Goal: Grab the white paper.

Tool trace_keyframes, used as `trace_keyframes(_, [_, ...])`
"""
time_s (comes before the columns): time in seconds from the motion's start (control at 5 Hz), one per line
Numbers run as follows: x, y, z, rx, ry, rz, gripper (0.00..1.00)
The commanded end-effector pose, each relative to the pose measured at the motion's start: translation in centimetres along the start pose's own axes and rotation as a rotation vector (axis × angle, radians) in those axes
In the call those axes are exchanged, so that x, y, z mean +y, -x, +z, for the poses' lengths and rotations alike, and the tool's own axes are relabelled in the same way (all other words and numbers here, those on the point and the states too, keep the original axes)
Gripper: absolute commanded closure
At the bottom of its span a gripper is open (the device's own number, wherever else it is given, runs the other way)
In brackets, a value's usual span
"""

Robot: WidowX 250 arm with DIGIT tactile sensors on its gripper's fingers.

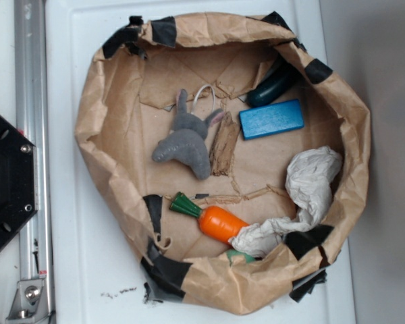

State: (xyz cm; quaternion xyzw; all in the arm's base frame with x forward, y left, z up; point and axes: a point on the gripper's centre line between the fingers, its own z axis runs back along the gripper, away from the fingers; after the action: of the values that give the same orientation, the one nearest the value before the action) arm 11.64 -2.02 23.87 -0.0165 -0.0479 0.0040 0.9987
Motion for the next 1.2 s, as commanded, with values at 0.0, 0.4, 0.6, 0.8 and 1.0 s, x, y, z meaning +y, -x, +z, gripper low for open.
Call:
trace_keyframes(0.0, [0.0, 0.0, 0.0, 0.0, 0.0, 0.0, 0.0])
trace_keyframes(0.4, [1.1, -3.9, -2.4, -0.135, -0.001, -0.023, 0.0])
trace_keyframes(0.6, [1.7, -5.8, -3.6, -0.174, -0.007, -0.056, 0.0])
trace_keyframes(0.8, [2.0, -9.2, -6.5, -0.171, 0.035, -0.059, 0.0])
trace_keyframes(1.0, [0.6, -11.9, -8.5, -0.161, 0.069, -0.046, 0.0])
